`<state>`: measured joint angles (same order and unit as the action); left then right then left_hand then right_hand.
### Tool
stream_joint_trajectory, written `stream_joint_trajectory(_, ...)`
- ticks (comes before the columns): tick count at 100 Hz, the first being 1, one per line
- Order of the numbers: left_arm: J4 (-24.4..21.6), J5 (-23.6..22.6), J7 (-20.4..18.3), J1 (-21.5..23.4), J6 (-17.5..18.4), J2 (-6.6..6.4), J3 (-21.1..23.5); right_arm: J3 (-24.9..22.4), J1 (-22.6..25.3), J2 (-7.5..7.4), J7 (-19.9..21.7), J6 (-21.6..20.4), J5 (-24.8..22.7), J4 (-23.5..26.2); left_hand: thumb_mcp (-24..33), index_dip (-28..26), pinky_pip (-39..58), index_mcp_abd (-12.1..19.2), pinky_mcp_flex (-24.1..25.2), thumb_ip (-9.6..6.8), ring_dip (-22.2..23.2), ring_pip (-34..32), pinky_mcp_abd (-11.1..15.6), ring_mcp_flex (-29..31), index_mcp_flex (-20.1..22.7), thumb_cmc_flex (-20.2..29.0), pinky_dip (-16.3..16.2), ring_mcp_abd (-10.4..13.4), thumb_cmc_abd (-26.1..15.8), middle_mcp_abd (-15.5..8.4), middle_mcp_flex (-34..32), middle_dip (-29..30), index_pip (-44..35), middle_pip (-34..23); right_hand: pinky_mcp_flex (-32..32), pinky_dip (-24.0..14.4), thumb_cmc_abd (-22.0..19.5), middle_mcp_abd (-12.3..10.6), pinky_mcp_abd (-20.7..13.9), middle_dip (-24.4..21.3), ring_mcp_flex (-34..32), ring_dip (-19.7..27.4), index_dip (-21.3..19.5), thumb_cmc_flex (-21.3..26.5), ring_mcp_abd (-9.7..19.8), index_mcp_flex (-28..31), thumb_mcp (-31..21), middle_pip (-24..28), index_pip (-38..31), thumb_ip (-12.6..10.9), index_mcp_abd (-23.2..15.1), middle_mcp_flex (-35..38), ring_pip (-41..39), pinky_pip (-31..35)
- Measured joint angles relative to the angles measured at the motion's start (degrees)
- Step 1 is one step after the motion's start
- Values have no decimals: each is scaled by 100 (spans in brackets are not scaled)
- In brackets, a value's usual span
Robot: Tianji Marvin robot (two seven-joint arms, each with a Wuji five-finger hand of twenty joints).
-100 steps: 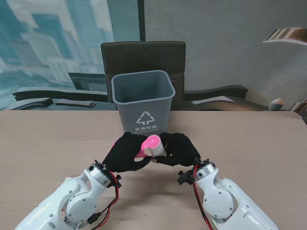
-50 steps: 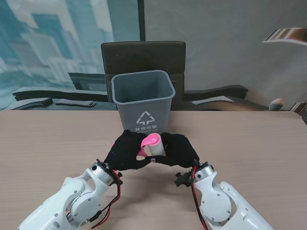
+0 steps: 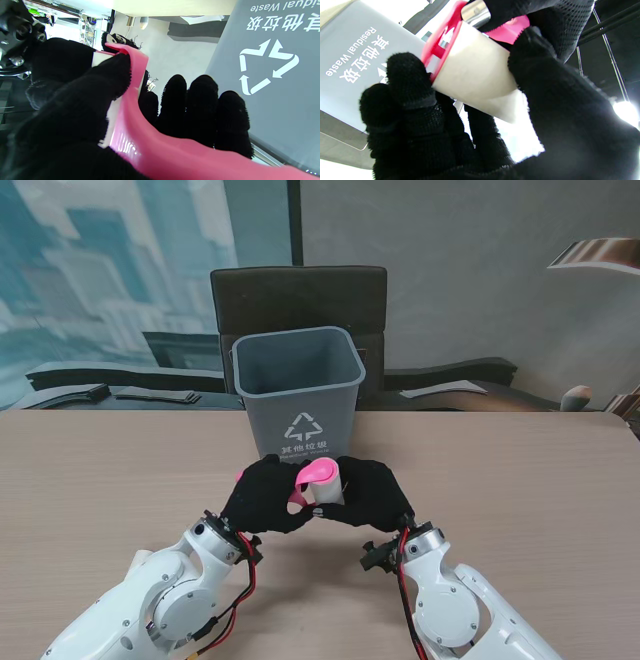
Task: Replace a lint-roller refill
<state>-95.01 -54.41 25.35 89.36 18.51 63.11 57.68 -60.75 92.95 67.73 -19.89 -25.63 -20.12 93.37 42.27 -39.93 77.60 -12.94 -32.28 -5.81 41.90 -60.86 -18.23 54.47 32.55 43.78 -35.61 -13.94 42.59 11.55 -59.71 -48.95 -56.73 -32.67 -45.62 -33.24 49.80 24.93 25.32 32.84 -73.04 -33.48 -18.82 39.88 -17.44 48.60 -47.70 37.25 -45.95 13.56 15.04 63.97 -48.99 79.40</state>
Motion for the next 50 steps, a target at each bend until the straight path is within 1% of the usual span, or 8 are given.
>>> stream_joint_trajectory(4,2,-1,-5,-1,30,0,5,-4,12,0,19,5,42,14,0,-10,1,-36,39,-46,198,-40,5,0,0,0,1,0,1,0,0,-185,-1,-10,0,0,0,21,37,0,0,-3,-12,4,-25,0,0,-1,-1,-1,22,-2,0,0)
stream_joint_trajectory(12,4,-32,-7,-3,105,-3,25,-13,42,-2,132,36,257,59,0,-152,1,-105,92,-71,390,-91,5,0,0,0,4,0,2,0,37,-331,-6,-87,-32,-4,54,112,115,50,0,-55,-55,57,-91,0,0,-5,-2,-3,34,-52,-59,0)
stream_joint_trajectory(23,18,-147,9,-15,205,-15,50,-40,97,-12,360,132,627,146,0,-161,1,-155,116,-90,476,-148,6,0,0,-1,68,0,3,0,37,-390,-67,-87,-35,-62,57,245,237,156,2,-150,-76,111,-176,0,0,-7,-3,154,69,-161,-97,0)
stream_joint_trajectory(32,47,-221,17,-48,280,-29,51,-69,153,-23,477,240,787,221,-3,-161,1,-157,162,-95,557,-164,6,0,0,-4,71,0,4,0,37,-444,-90,-87,-49,-167,63,281,242,219,6,-305,-120,111,-178,0,0,-7,-4,159,69,-186,-214,25)
stream_joint_trajectory(33,52,-231,20,-53,289,-31,51,-72,159,-25,492,252,813,230,-6,-162,1,-158,163,-95,561,-164,5,0,0,-4,72,0,4,0,37,-464,-96,-87,-52,-174,64,294,242,221,6,-320,-121,111,-180,0,0,-7,-4,214,69,-188,-221,26)
stream_joint_trajectory(37,72,-281,42,-76,330,-40,44,-84,184,-31,557,293,929,263,-7,-163,1,-158,165,-95,610,-168,5,0,0,-6,73,0,5,0,37,-466,-139,-87,-71,-235,125,324,244,281,6,-388,-133,127,-181,0,0,-14,-5,218,69,-217,-288,34)
stream_joint_trajectory(39,85,-314,58,-90,357,-46,39,-91,197,-35,593,310,991,278,-7,-165,1,-158,167,-95,613,-169,5,0,0,-6,73,0,6,0,37,-467,-158,-87,-73,-247,126,348,267,293,6,-403,-142,168,-197,0,0,-14,-8,299,69,-237,-295,36)
stream_joint_trajectory(50,174,-427,119,-189,534,-78,-2,-117,247,-55,704,378,1172,330,-8,-176,1,-195,175,-98,624,-228,6,0,0,-8,73,0,6,0,37,-480,-274,-87,-141,-372,270,394,293,364,6,-564,-210,187,-209,0,1,-14,-93,302,69,-240,-514,85)
